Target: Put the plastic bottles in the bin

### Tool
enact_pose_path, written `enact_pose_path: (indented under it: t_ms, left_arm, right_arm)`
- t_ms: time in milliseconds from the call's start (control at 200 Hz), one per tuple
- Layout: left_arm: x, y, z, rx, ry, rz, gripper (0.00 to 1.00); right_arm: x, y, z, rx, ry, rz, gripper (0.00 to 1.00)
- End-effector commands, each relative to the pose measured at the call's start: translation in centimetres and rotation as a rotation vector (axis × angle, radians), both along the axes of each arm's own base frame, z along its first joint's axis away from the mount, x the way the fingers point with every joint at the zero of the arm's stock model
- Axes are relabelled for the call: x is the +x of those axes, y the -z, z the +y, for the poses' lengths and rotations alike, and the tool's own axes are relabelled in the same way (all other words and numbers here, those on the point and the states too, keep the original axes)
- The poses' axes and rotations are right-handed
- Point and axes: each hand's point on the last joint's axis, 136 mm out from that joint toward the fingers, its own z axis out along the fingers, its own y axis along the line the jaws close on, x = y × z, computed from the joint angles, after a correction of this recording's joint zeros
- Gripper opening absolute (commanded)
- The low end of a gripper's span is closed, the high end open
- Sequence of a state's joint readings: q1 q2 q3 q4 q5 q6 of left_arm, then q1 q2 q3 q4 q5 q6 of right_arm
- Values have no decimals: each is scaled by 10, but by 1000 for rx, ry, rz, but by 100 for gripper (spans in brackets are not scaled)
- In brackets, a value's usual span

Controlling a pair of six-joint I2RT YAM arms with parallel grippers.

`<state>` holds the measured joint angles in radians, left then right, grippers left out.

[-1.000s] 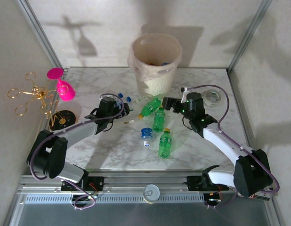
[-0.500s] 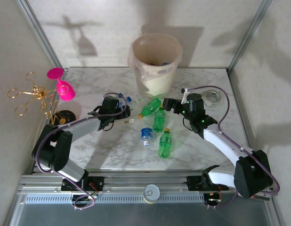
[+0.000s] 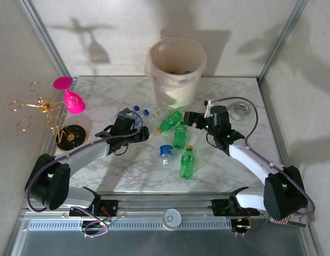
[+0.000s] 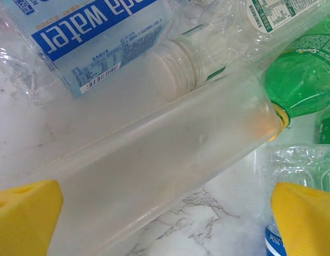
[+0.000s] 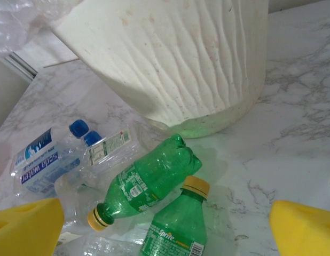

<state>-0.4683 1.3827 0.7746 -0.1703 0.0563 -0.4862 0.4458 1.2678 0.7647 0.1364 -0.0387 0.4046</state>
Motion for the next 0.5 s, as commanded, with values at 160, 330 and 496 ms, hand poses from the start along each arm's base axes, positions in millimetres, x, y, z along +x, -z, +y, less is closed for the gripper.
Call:
enact_pose_path:
  t_ms: [160,330,496]
  left_arm:
    - [22,8,21,245,-1,-15,100]
    - [33,32,20,314,19,30,100]
    - [20,57,13,336,67,112,100]
  right_arm:
    - [3,-11,10,25,-34,-23,99]
    - [0,-13,5,9,-21,-25,99]
    - [-2,-17,0,-8,-4,-37,99]
